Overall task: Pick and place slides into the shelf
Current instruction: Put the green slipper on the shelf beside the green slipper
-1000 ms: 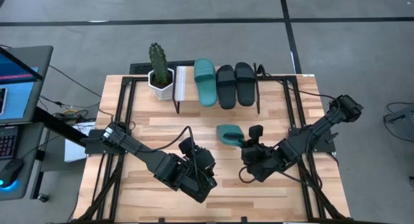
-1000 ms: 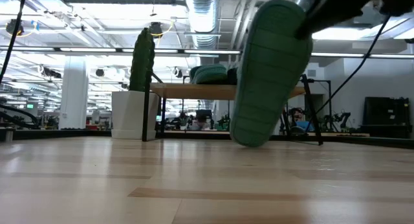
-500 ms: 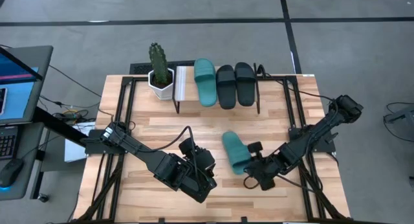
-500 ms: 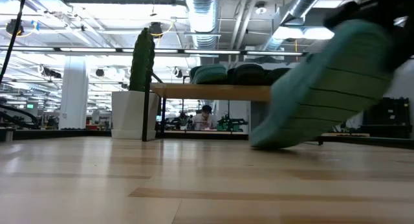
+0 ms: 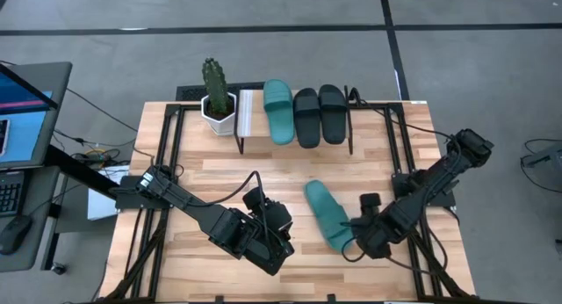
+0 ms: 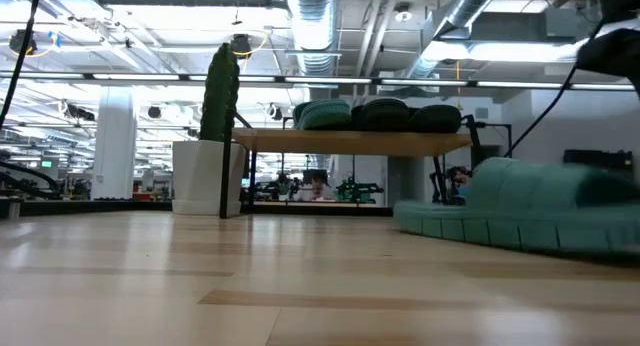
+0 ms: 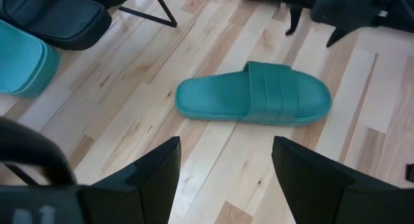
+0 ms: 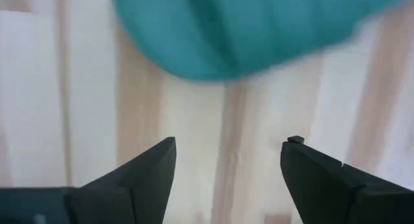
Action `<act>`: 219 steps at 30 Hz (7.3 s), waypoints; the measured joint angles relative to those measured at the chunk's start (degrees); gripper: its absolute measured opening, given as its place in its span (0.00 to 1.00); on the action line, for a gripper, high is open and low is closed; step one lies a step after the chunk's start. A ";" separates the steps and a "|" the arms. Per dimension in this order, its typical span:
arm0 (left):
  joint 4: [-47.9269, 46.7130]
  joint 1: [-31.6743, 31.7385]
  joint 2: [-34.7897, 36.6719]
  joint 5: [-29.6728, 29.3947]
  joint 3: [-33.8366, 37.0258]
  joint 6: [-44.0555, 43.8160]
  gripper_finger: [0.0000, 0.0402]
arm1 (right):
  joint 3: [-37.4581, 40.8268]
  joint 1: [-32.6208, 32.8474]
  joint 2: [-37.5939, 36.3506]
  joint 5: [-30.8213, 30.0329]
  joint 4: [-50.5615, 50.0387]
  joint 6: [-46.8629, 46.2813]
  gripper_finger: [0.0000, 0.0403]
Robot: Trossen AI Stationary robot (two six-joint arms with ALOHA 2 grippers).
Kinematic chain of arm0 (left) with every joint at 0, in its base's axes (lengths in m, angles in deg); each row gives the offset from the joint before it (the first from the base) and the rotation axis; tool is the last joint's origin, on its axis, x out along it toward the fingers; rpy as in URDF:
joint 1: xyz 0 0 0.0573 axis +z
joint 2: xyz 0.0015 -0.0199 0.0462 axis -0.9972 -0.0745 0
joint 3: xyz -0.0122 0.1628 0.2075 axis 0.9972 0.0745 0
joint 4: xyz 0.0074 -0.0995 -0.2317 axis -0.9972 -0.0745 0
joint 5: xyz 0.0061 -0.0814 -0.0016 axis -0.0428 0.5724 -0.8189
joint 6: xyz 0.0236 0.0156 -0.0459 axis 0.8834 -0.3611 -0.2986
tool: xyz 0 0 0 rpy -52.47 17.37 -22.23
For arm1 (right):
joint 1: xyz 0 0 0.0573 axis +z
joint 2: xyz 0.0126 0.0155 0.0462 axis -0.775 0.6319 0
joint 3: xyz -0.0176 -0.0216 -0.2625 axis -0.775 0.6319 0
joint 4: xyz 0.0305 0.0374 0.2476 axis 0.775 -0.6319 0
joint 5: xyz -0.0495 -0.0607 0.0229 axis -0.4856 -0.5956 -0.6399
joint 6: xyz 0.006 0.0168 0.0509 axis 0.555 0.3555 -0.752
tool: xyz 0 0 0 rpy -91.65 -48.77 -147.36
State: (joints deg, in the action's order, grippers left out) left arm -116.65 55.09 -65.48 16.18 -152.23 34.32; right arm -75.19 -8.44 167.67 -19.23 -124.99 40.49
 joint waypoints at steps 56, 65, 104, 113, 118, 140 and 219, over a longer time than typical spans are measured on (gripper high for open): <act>-7.28 3.65 0.02 13.55 0.02 23.17 0.57 | -3.09 -6.38 12.99 16.33 40.70 -39.97 0.00; -7.30 3.89 0.02 17.54 0.02 23.02 0.57 | -3.06 -6.03 13.05 20.47 28.52 -39.50 0.00; -8.57 3.98 0.02 19.09 0.02 24.86 0.57 | -7.26 -6.86 13.03 8.47 39.01 -32.50 0.00; -7.26 4.00 0.02 18.02 0.02 18.75 0.57 | -7.26 -7.25 13.08 -4.09 40.75 -53.35 0.00; -7.26 4.00 0.02 18.16 0.02 17.81 0.57 | -7.24 -6.96 16.69 -4.96 40.61 -63.08 0.00; -3.05 4.07 0.00 18.10 0.02 17.87 0.57 | -23.16 -1.12 27.15 1.62 -12.24 -81.53 0.00; 1.75 4.55 -0.02 19.34 0.02 17.98 0.57 | -11.78 -3.93 27.19 -1.54 -12.96 -65.37 0.00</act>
State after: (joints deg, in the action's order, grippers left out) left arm -114.90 59.64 -65.50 35.52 -152.21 52.30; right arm -86.97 -12.37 194.86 -20.77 -137.95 -24.88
